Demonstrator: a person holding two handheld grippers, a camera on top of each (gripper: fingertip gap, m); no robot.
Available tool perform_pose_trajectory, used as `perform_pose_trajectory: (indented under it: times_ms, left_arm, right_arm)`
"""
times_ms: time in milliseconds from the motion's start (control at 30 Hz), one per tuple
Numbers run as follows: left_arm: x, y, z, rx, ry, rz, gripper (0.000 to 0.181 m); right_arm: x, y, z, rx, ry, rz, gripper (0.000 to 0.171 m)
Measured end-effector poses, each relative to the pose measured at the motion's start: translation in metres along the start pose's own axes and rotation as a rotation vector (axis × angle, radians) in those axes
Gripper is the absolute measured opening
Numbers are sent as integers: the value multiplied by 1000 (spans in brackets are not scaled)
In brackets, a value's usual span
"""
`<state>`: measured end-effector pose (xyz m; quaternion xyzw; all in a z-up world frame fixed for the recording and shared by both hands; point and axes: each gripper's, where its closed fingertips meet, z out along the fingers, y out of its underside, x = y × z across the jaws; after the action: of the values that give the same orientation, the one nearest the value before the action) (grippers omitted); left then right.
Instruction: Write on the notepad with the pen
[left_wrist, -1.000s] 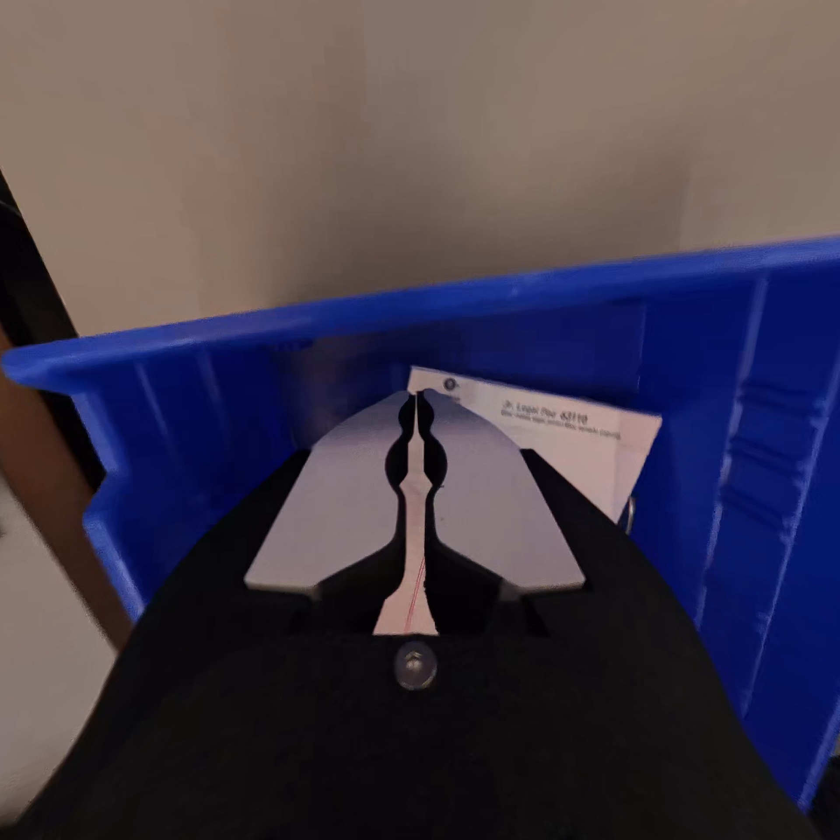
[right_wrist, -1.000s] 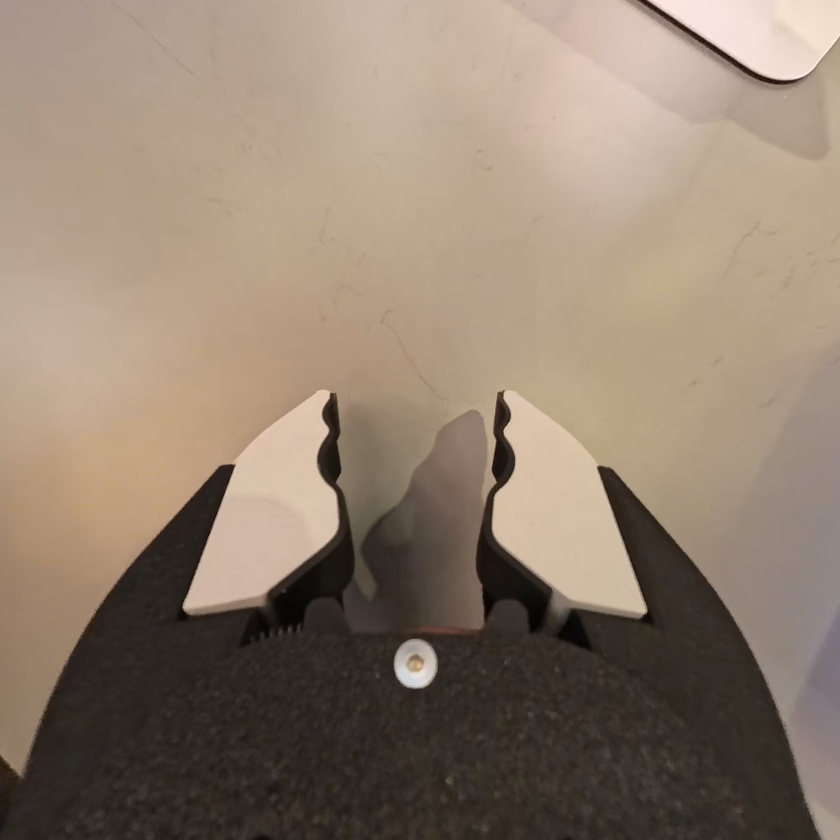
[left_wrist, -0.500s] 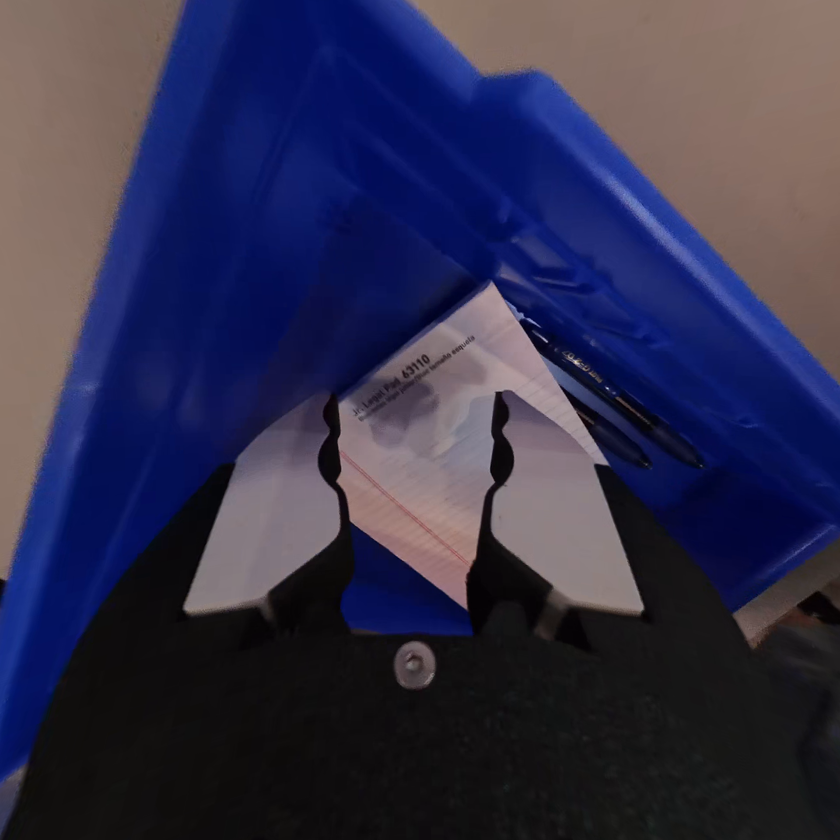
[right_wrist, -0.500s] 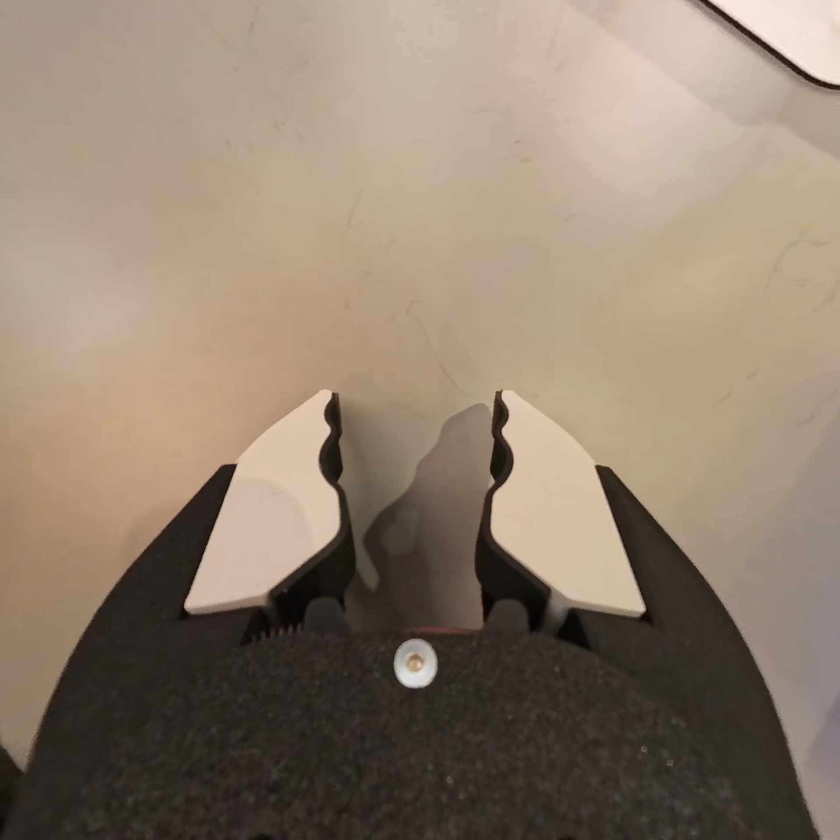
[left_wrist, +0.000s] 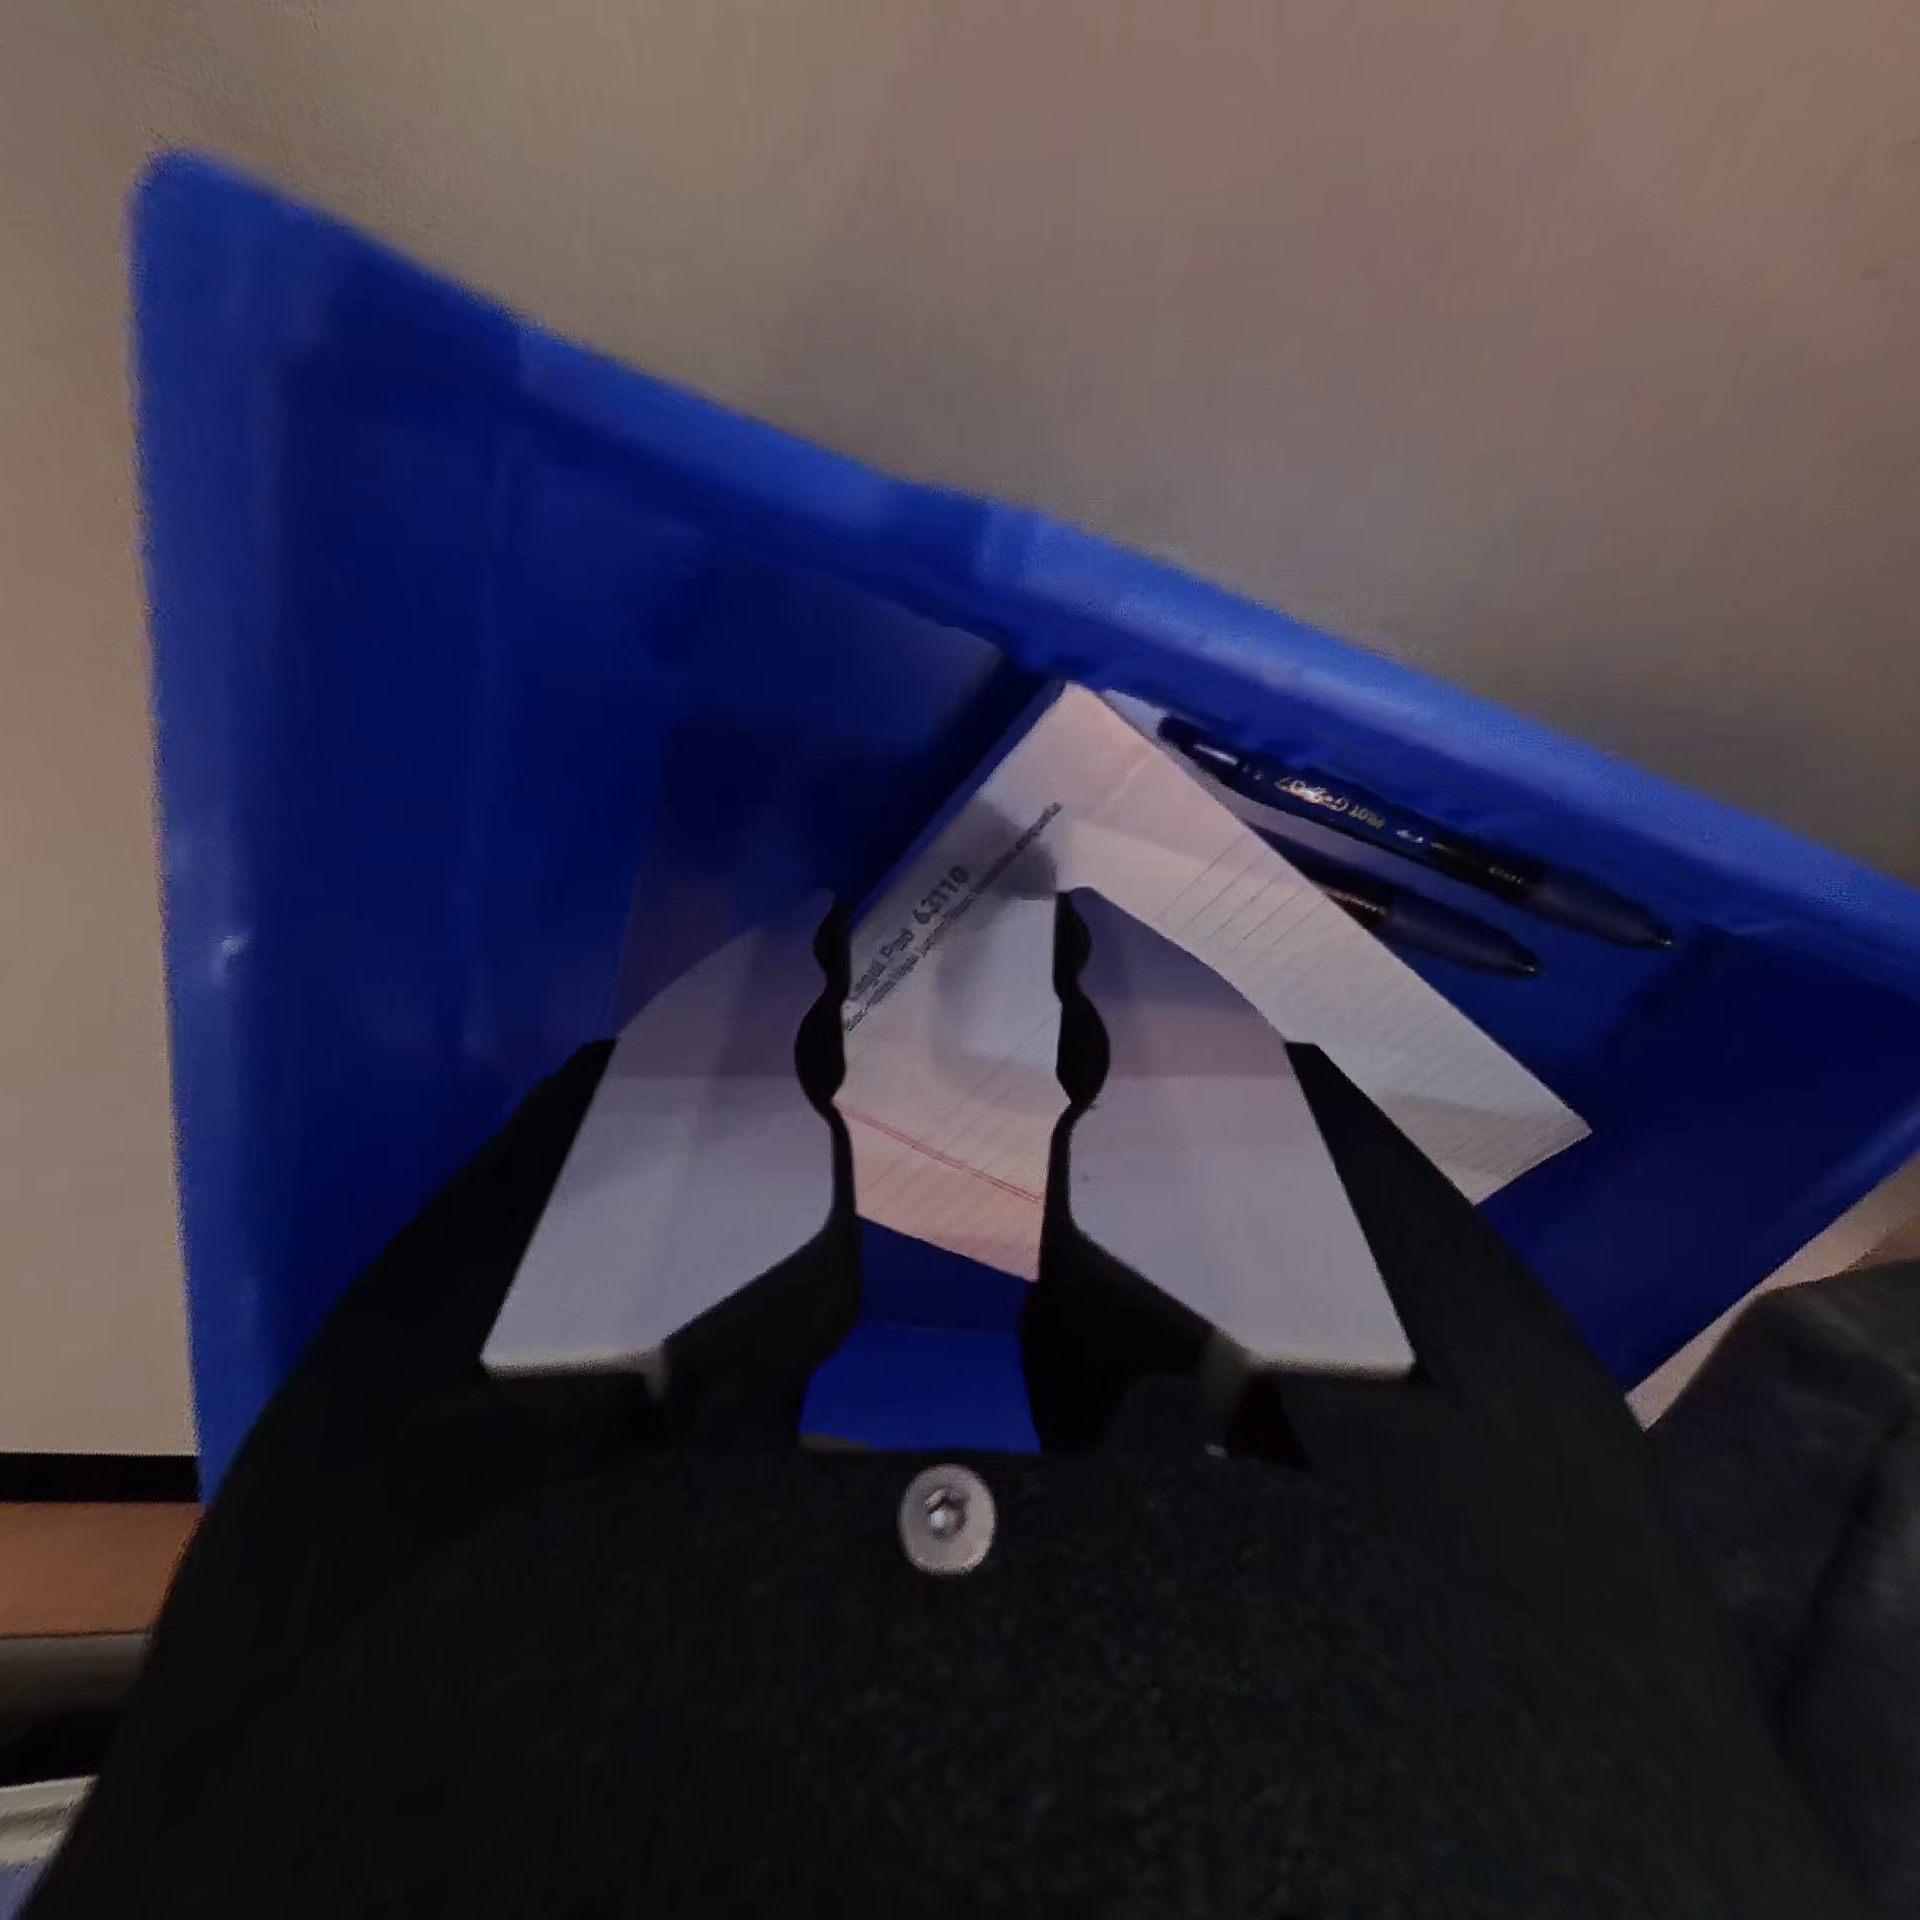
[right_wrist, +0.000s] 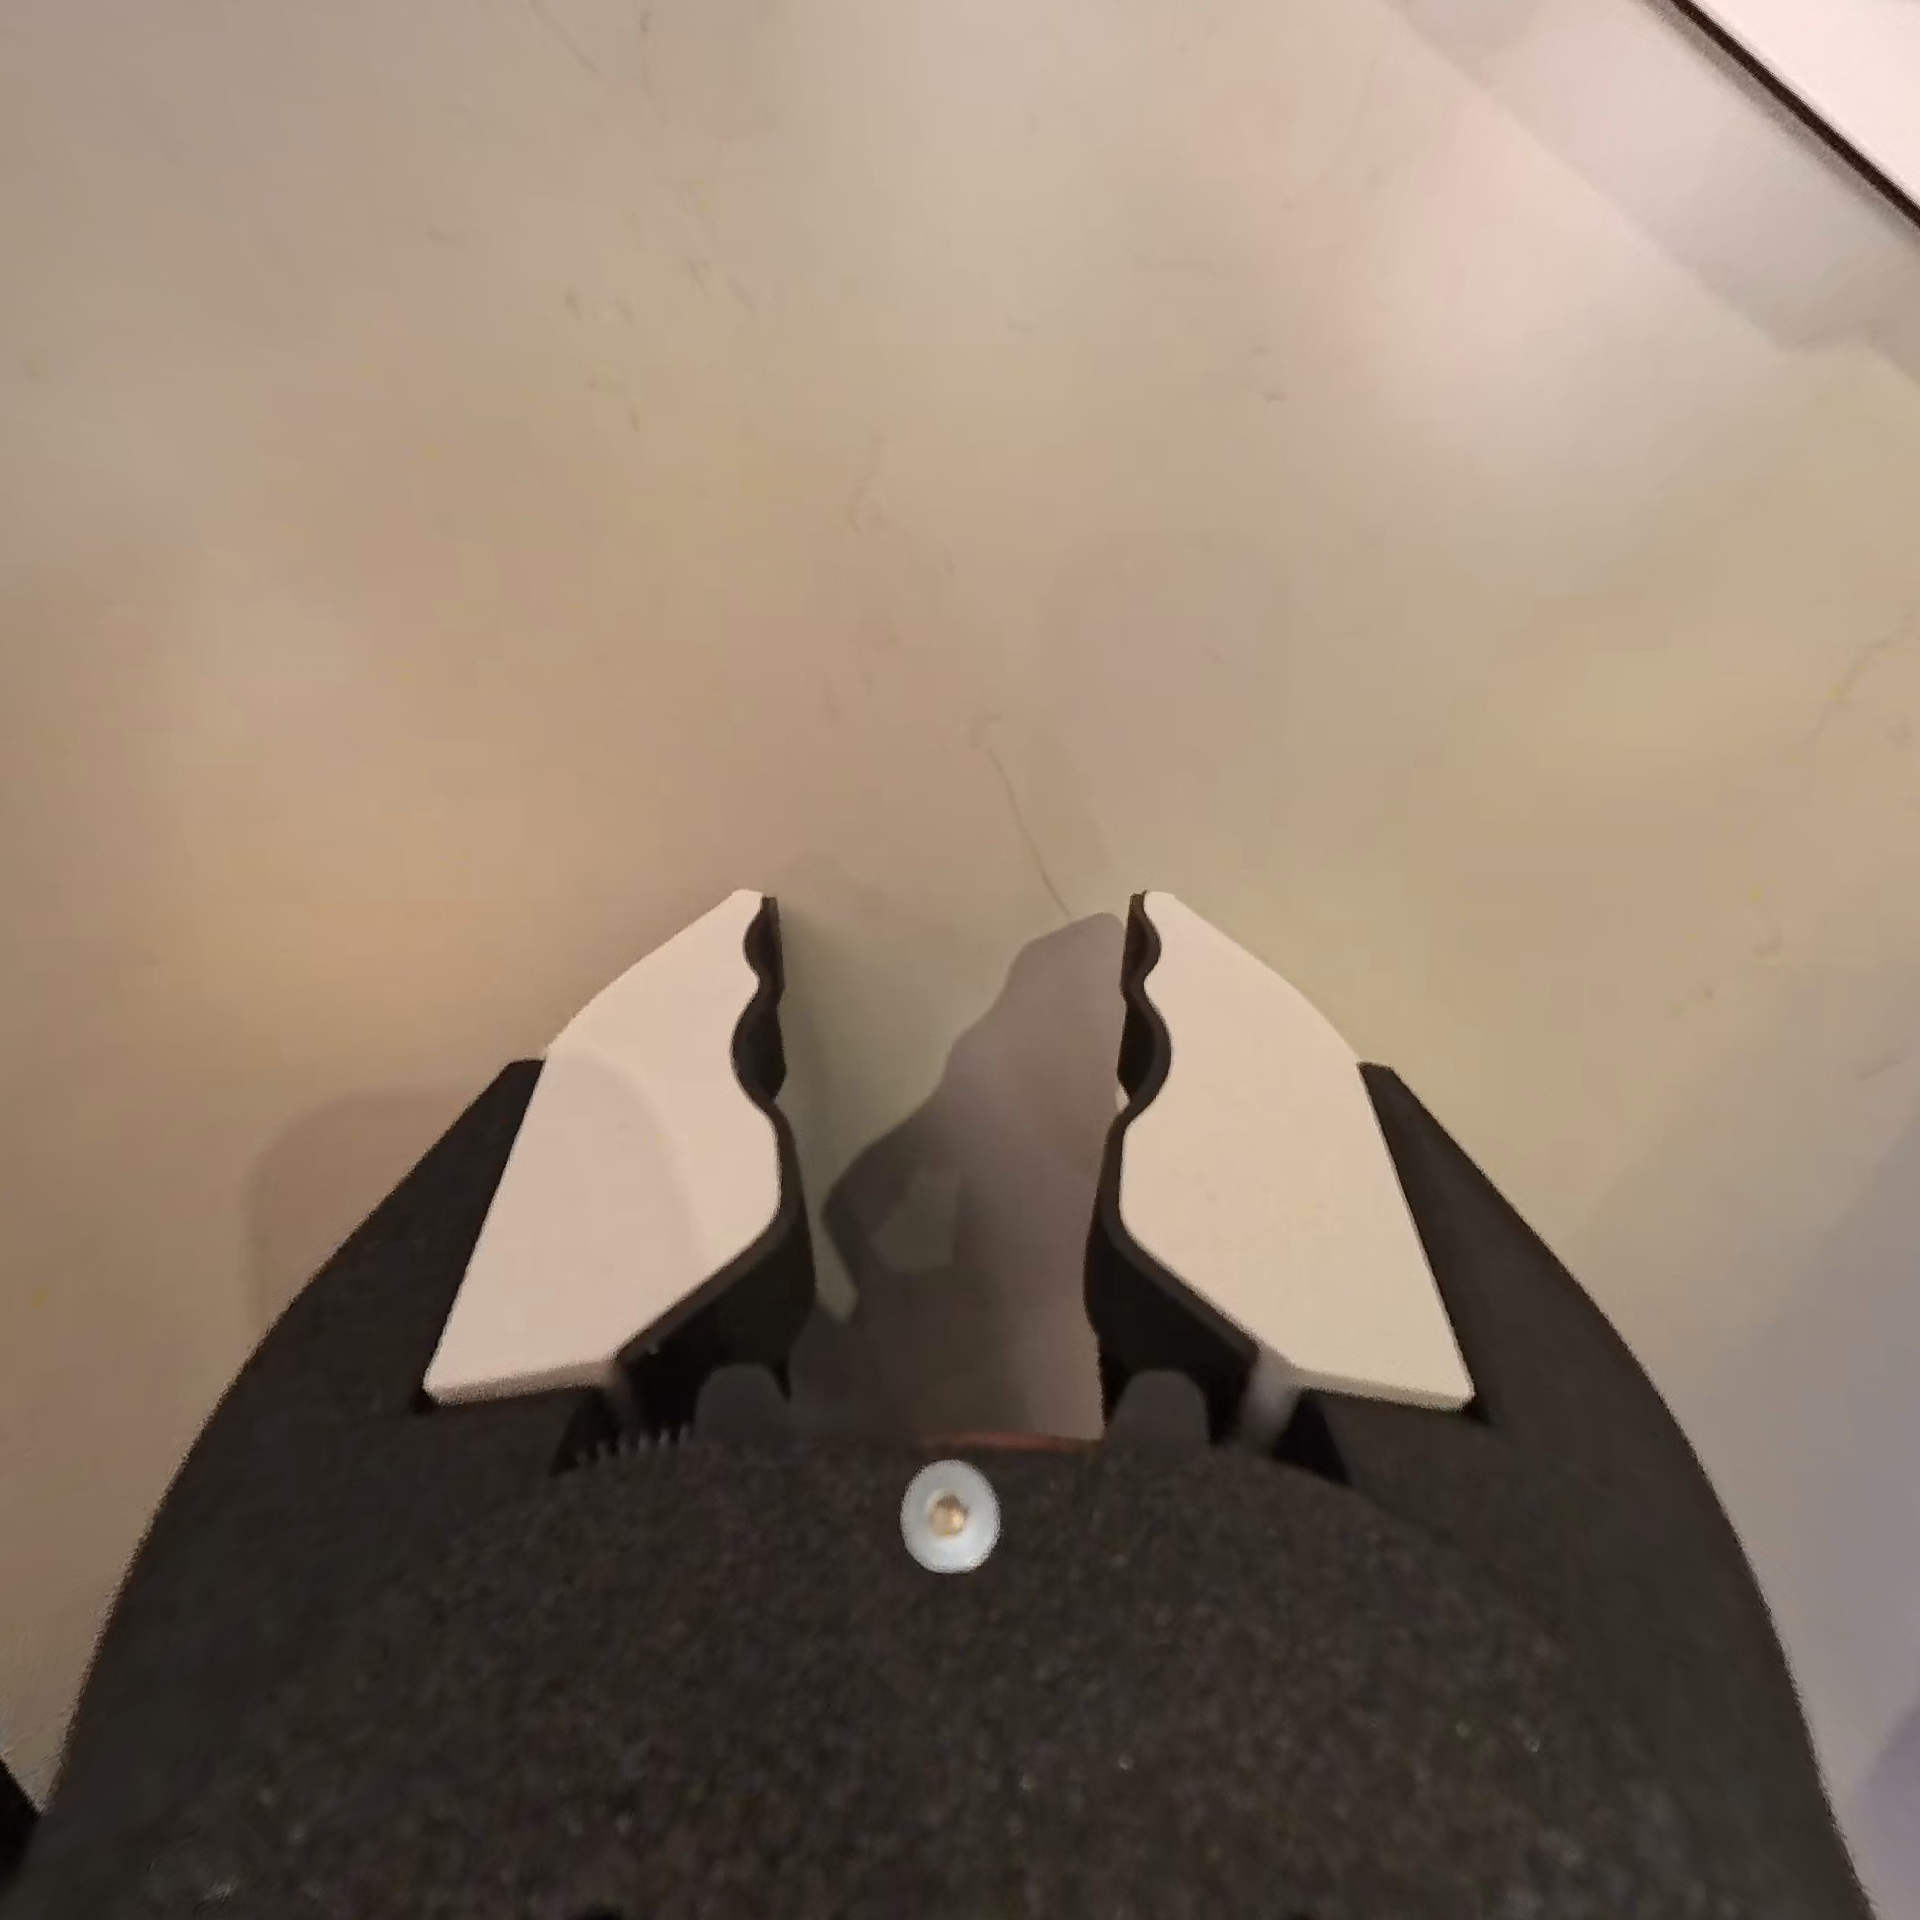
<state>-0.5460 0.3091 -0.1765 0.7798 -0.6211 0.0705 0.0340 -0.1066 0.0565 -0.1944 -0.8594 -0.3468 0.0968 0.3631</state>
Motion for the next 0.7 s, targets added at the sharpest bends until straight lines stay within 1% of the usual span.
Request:
perform_pose_trajectory:
  times_ms: [67,133,233,267,400,467,633,700]
  left_arm:
    - [1,-3,4,-8,-18,31,42]
    - [0,-2,6,-39,-27,49,42]
    - [-2,-3,5,-27,-28,50,43]
    - [0,-3,6,-24,0,37,38]
    - [8,-1,8,-32,90,12,36]
    - [7,0,6,-39,69,64,29]
    - [7,1,-4,-57,12,110,25]
    - [8,2,-17,-42,-6,112,14]
  right_arm:
    - [-2,0,0,2,-8,-6,62]
    - [-3,0,0,2,-10,-7,62]
    - [-4,0,0,2,-14,-8,61]
    - [-4,0,0,1,-14,-7,61]
    - [-4,0,0,1,-18,-9,60]
    - [-5,0,0,1,-21,-9,60]
    - [-5,0,0,-2,-27,-8,60]
    - [-5,0,0,-5,-29,-11,60]
